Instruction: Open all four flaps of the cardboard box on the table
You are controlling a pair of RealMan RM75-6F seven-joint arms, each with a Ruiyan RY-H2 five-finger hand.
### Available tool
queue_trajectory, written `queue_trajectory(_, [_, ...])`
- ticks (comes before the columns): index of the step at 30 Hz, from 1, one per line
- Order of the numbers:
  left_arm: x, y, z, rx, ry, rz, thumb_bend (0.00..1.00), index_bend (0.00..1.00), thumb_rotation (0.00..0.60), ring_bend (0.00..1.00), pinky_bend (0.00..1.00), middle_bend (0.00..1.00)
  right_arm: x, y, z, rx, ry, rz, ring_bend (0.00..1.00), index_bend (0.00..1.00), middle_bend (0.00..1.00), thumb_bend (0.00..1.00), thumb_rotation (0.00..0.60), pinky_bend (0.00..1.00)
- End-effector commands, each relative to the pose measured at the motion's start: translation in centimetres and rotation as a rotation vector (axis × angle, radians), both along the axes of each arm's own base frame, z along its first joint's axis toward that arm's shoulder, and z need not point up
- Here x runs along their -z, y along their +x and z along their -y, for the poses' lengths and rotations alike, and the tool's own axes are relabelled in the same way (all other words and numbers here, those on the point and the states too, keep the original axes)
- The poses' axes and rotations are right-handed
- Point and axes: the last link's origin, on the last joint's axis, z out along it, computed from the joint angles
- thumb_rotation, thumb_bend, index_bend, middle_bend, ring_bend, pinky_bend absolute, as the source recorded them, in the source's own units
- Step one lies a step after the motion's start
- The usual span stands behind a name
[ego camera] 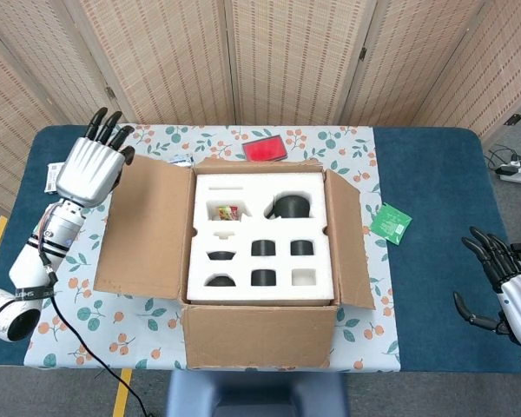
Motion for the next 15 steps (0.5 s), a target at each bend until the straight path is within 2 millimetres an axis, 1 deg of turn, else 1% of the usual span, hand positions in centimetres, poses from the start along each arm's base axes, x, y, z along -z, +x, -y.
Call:
queue_trajectory(1, [-0.2,-1.0,-0.1,-0.026,0.009,-0.001,1.0,0.54,0.6,0.07,0.0,0.24,0.1,0.1,0.0,-0.002,0.001,-0.001,0.05,0.0,0.0,0.52,0.391,0.0])
queue_trajectory(4, [-0.8,-1.4,0.1,-0.035,0.026,0.022,1.0,0.53,0.6,0.07,0.0,0.24,0.2,0.1,0.0,-0.002,-0.002,-0.004,0.05,0.0,0.0,0.52,0.389,0.0])
queue_trajectory(5, [-1.0,-1.5,0.2,-0.036,0.027,0.035,1.0,0.5,0.6,0.07,0.0,0.24,0.2,0.1,0.0,0.0,-0.004,-0.007,0.05,0.0,0.0,0.52,0.39,0.0])
queue_trajectory(7, [-1.7,-1.7,0.7,-0.039,0.028,0.065,1.0,0.42,0.6,0.06,0.0,0.24,0.1,0.0,0.1,0.011,-0.017,-0.021,0.05,0.0,0.0,0.51,0.39,0.0])
queue_trajectory(8, [-1.9,-1.9,1.1,-0.046,0.022,0.084,0.99,0.36,0.6,0.05,0.0,0.23,0.1,-0.1,0.2,0.017,-0.029,-0.031,0.05,0.0,0.0,0.52,0.392,0.0])
queue_trajectory(9, [-2.0,-2.3,1.7,-0.064,0.005,0.116,0.95,0.28,0.6,0.04,0.0,0.22,0.0,-0.2,0.3,0.028,-0.049,-0.048,0.05,0.0,0.0,0.52,0.392,0.0])
queue_trajectory(10, [-2.1,-2.7,2.2,-0.078,-0.011,0.135,0.91,0.23,0.6,0.04,0.0,0.21,0.0,-0.3,0.4,0.037,-0.067,-0.063,0.05,0.0,0.0,0.52,0.393,0.0])
queue_trajectory(12, [-2.3,-4.2,3.6,-0.13,-0.036,0.155,0.75,0.11,0.6,0.02,0.0,0.17,-0.1,-0.5,0.6,0.063,-0.12,-0.106,0.05,0.0,0.0,0.52,0.39,0.0])
queue_trajectory(14, [-2.2,-5.9,5.0,-0.19,-0.04,0.16,0.59,0.03,0.6,0.0,0.0,0.12,-0.2,-0.7,0.7,0.093,-0.165,-0.151,0.04,0.0,0.0,0.52,0.388,0.0])
queue_trajectory(15, [-2.1,-7.1,6.0,-0.235,-0.035,0.174,0.51,0.01,0.6,0.0,0.0,0.09,-0.2,-0.8,0.8,0.115,-0.194,-0.183,0.04,0.0,0.0,0.52,0.389,0.0])
